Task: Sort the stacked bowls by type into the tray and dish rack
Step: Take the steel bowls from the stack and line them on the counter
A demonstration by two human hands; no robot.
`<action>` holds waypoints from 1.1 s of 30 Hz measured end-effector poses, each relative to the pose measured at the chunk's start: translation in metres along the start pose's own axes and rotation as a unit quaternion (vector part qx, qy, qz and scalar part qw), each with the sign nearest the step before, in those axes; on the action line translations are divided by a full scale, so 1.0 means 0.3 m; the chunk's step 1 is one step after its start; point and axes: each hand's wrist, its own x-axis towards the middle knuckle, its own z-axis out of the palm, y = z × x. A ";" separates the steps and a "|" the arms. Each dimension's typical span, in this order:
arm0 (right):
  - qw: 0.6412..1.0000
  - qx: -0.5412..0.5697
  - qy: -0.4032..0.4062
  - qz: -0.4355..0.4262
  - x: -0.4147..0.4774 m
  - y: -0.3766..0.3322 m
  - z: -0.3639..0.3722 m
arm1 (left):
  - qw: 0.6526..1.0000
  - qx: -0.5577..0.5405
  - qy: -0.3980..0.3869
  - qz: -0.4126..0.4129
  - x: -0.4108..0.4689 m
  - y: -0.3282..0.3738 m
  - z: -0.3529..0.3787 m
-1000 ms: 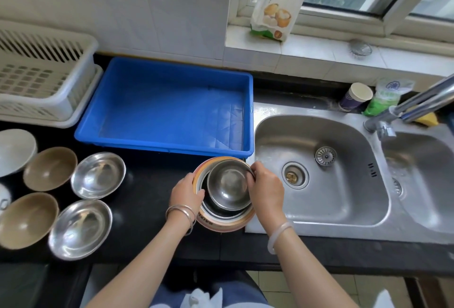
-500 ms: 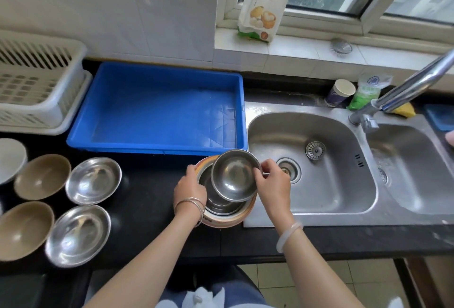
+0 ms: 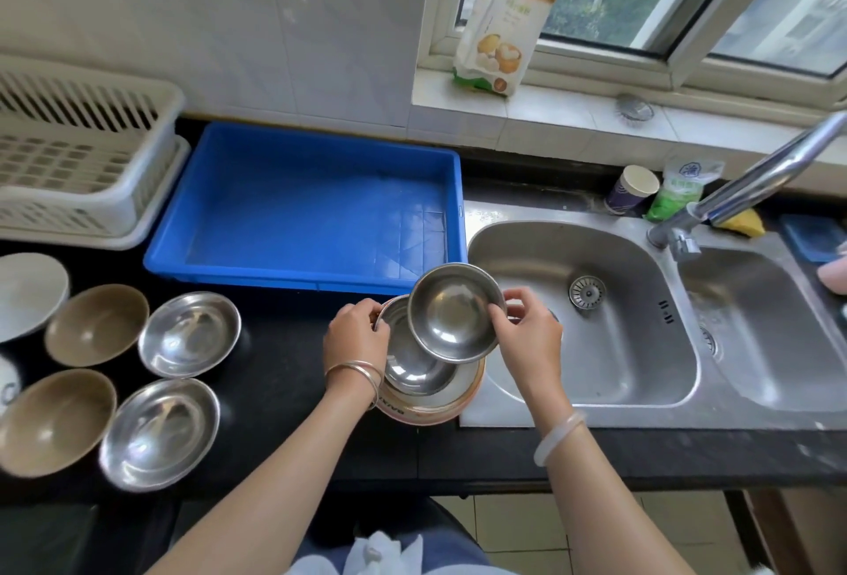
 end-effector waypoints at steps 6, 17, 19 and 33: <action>0.998 0.042 -0.032 -0.028 0.014 -0.096 0.020 | 0.998 -0.046 0.045 -0.023 0.000 -0.044 -0.118; 0.977 0.040 -0.206 -0.030 0.000 -0.216 0.304 | 0.981 -0.060 0.105 -0.151 -0.101 -0.310 -0.308; 0.972 0.018 -0.230 -0.035 -0.013 -0.229 0.370 | 0.977 -0.061 0.105 -0.176 -0.124 -0.349 -0.319; 0.931 -0.206 -0.291 -0.084 -0.021 -0.228 0.636 | 0.972 -0.010 0.092 -0.216 -0.140 -0.459 -0.257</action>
